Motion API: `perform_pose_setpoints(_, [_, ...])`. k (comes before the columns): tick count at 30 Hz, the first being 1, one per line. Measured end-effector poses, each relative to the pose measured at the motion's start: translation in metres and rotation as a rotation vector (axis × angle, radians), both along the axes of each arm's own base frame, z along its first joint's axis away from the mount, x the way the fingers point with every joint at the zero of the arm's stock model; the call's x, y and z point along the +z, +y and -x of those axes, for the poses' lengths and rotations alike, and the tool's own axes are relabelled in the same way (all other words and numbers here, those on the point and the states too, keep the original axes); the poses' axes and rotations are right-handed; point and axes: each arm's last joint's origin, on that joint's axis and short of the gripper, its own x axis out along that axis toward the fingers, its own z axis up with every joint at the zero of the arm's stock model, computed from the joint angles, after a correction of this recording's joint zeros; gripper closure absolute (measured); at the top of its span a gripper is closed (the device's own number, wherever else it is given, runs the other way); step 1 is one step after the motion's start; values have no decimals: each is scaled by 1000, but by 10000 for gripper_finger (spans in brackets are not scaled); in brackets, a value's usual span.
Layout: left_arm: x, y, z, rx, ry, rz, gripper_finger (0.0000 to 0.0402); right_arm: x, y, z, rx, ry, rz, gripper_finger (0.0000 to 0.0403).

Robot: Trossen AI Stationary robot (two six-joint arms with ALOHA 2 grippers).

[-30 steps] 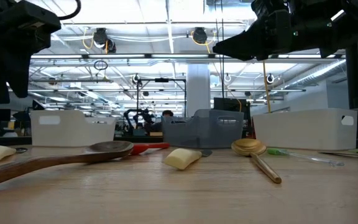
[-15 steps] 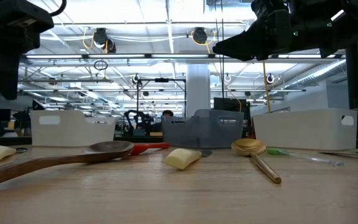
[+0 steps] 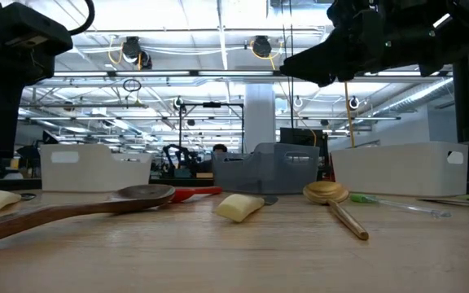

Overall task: Pick & Place Kitchen Items
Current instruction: Put the orange spatula into the left white bin

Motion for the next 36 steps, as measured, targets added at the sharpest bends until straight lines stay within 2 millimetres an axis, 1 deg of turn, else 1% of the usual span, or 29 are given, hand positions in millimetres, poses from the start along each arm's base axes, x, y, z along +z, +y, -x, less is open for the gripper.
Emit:
perform_pose_setpoints(6, [0, -1, -1, 5, -12, 10, 247, -2, 4, 1, 142, 19, -28, 238])
perform_pose_setpoints(15, [0, 0, -1, 24, -5, 16, 247, -1, 5, 1, 158, 7, 39, 238])
perform_pose_setpoints(19, [0, -4, 2, 75, 78, 141, 247, -1, 5, 1, 158, 7, 41, 238])
perform_pose_setpoints(23, [0, -7, 5, 184, 186, 283, 247, -1, 5, 1, 161, 5, 65, 238])
perform_pose_setpoints(25, [0, -10, 7, 218, 221, 315, 247, -1, 5, 1, 163, 4, 85, 238])
perform_pose_setpoints(31, [-2, -13, 20, 192, 288, 262, 247, -1, 5, 1, 165, 3, 101, 238])
perform_pose_setpoints(36, [-2, -20, 30, 280, 318, 251, 247, -3, 4, 1, 167, 15, 117, 238])
